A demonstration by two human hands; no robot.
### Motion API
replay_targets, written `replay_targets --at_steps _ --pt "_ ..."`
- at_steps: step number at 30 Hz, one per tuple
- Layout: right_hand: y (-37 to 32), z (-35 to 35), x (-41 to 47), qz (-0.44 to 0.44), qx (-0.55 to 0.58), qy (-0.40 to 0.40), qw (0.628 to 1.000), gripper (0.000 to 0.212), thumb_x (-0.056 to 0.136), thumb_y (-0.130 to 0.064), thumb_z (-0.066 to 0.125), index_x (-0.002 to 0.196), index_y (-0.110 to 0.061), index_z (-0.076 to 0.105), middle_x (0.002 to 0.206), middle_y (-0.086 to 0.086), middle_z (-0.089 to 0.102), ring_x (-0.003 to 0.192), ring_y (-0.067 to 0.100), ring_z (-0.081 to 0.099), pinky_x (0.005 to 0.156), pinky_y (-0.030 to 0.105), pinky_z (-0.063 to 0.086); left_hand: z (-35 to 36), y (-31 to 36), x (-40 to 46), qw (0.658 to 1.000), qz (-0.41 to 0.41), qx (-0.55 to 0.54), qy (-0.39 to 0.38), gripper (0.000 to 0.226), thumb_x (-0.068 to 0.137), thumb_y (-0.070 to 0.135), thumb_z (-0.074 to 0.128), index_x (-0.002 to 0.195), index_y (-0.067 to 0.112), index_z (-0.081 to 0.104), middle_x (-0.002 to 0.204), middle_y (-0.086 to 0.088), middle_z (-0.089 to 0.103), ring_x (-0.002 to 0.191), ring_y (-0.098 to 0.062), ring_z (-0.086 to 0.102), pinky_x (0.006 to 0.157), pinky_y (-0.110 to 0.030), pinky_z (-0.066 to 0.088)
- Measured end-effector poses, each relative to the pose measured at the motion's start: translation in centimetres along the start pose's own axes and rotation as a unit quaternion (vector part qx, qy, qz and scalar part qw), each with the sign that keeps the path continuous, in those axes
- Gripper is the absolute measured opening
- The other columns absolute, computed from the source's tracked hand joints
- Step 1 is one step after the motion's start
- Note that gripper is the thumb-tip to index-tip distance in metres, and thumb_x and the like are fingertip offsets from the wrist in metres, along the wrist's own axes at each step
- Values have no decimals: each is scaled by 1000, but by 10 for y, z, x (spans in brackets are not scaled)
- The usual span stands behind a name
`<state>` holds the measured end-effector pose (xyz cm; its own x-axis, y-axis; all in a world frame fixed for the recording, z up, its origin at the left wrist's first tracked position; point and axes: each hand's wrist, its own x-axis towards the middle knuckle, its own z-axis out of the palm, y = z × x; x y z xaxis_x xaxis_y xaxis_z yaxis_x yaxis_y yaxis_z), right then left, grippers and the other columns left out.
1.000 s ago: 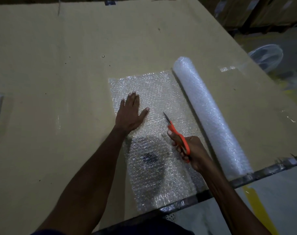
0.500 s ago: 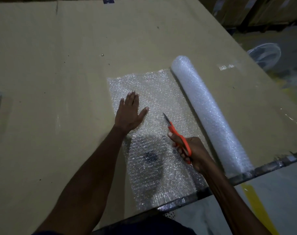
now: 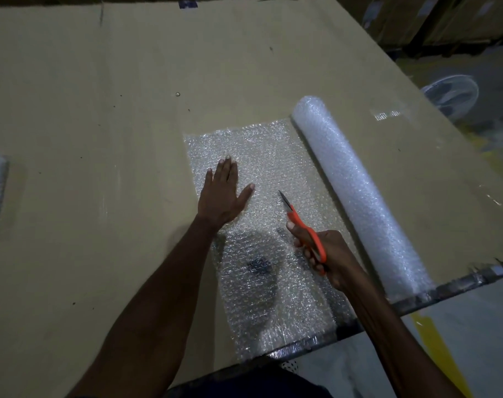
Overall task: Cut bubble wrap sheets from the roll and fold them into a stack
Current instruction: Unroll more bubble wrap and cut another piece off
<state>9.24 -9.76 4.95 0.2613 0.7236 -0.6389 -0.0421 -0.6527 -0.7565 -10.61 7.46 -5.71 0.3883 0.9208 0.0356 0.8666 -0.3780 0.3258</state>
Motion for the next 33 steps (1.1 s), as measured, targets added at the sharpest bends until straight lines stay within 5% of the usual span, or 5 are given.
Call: replay_targets --at_steps 9,15,33 --pt "-5 4 7 -20 -2 2 1000 66 77 -46 83 93 17 69 45 5 51 32 11 38 35 17 27 2 -1 0 1000 1 -8 3 88 98 69 13 159 6 7 168 -10 2 155 -23 0 125 -47 2" --pt "-13 9 12 -14 -11 3 1000 60 73 -54 83 84 4 72 49 4 54 36 12 41 35 18 29 1 0 -1 1000 2 -11 7 87 98 67 15 159 6 8 168 -11 3 155 -23 1 124 -45 1" --pt "-15 10 21 -21 -6 6 1000 63 73 -50 85 88 10 73 49 5 56 36 11 42 35 18 30 -2 3 -1 1000 -3 -6 0 86 99 67 15 159 6 8 168 -11 2 155 -23 0 125 -47 2"
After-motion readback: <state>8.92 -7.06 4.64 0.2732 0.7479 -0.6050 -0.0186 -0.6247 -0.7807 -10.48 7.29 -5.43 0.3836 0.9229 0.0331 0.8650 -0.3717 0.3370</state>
